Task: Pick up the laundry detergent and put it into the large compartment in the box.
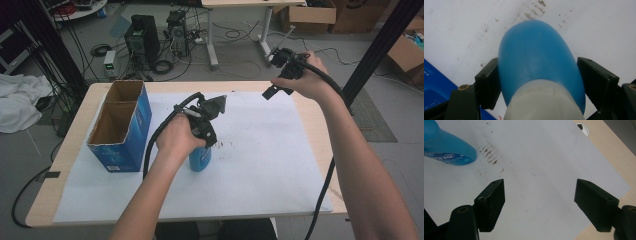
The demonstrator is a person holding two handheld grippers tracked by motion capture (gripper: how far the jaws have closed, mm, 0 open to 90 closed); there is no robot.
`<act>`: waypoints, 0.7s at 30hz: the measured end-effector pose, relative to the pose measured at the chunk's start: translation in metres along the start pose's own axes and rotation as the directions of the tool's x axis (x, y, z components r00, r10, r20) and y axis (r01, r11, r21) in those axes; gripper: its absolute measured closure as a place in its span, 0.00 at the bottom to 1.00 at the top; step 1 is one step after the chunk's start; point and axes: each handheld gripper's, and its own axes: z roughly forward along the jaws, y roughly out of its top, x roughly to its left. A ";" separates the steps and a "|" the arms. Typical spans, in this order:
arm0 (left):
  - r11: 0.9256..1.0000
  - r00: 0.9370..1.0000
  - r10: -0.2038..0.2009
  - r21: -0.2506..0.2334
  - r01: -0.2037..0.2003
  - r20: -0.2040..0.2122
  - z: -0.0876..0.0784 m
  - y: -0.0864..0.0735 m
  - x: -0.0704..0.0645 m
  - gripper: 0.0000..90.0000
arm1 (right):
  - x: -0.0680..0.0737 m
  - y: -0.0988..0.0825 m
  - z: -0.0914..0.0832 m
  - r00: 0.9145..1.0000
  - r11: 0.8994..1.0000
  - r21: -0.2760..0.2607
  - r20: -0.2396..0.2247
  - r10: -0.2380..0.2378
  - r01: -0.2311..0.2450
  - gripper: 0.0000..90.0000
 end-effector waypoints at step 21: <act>0.999 0.999 -0.045 0.020 0.045 -0.006 0.001 0.005 0.002 0.37 | -0.002 -0.002 0.002 1.000 1.000 0.001 -0.010 0.003 -0.003 0.27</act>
